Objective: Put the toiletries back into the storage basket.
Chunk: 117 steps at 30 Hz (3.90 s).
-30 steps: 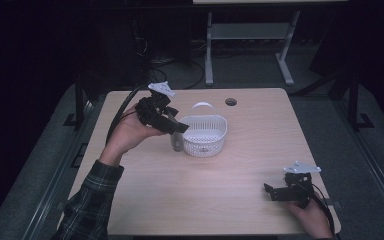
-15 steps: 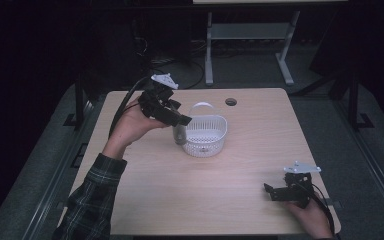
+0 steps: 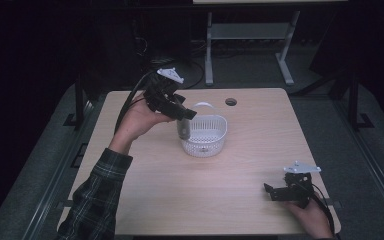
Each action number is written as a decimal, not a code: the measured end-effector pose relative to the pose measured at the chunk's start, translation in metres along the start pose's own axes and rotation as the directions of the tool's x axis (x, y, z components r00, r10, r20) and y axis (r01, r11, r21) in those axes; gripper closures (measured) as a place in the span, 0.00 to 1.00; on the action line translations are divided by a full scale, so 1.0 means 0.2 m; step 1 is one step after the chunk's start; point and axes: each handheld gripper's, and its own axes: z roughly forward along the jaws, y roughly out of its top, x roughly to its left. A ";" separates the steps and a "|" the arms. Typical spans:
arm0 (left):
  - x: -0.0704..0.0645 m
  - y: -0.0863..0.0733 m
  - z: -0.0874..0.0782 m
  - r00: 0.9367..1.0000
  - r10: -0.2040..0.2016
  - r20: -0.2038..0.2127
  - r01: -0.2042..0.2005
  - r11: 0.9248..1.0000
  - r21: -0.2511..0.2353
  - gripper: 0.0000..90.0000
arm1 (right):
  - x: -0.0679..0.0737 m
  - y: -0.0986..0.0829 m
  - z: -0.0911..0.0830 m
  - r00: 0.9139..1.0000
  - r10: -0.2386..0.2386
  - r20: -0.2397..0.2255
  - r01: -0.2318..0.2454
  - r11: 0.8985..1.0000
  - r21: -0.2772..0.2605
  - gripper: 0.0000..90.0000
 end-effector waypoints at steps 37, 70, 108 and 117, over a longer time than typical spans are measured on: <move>0.08 -0.05 0.23 0.999 0.003 -0.037 -0.003 1.000 0.006 0.33 | 0.00 0.00 0.00 1.000 -0.001 0.000 0.001 1.000 0.000 0.00; 0.08 -0.17 0.41 1.000 -0.003 -0.030 0.005 0.998 0.059 0.33 | 0.00 0.00 0.00 1.000 -0.001 0.000 0.001 1.000 0.001 0.00; 0.09 -0.28 0.50 1.000 -0.023 -0.011 0.024 0.996 0.085 0.32 | 0.00 0.00 0.00 1.000 -0.001 0.000 0.001 1.000 0.001 0.00; 0.08 -0.28 0.41 0.999 -0.041 -0.008 0.041 0.998 0.048 0.18 | 0.00 0.00 0.00 1.000 -0.001 0.000 0.001 1.000 0.001 0.00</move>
